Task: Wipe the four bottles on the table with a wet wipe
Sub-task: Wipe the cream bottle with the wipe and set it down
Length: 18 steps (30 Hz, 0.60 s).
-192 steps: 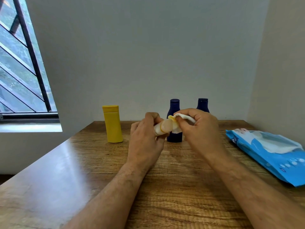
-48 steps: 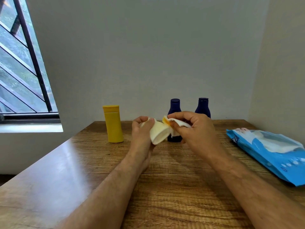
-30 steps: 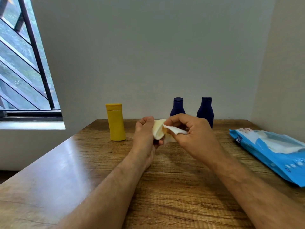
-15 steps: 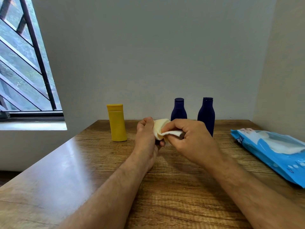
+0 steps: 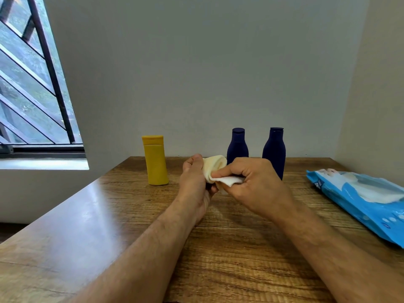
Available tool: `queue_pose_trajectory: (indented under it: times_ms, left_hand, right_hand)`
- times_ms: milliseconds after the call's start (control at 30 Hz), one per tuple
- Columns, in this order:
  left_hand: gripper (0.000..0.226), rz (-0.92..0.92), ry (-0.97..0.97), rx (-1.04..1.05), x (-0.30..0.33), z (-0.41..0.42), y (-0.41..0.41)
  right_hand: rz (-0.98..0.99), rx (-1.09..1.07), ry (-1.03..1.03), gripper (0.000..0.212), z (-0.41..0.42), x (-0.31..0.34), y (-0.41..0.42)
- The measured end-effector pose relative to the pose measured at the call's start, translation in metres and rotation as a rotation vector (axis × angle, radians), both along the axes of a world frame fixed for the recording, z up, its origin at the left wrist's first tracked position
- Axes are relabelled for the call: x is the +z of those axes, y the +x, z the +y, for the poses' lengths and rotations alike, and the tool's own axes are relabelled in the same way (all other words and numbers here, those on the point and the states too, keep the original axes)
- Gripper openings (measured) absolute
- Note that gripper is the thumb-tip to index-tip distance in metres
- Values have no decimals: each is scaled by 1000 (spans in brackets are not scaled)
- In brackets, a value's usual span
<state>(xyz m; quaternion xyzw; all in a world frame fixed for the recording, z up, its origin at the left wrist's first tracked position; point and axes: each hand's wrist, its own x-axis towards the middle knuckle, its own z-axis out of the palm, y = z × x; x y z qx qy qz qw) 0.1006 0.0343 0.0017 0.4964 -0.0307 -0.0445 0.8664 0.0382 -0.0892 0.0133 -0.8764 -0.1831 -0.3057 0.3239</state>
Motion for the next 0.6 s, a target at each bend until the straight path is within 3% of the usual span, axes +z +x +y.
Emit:
queue_pose_trajectory:
  times_ms: [233, 433, 600]
  left_hand:
    - [14, 14, 2, -76, 0, -2, -1]
    - [20, 9, -21, 0, 0, 0, 2]
    - [19, -15, 9, -4, 0, 1, 0]
  right_hand:
    - [-124, -231, 69, 18, -8, 4, 2]
    - [65, -10, 0, 25, -1, 2, 0]
    - [2, 0, -75, 25, -2, 1, 0]
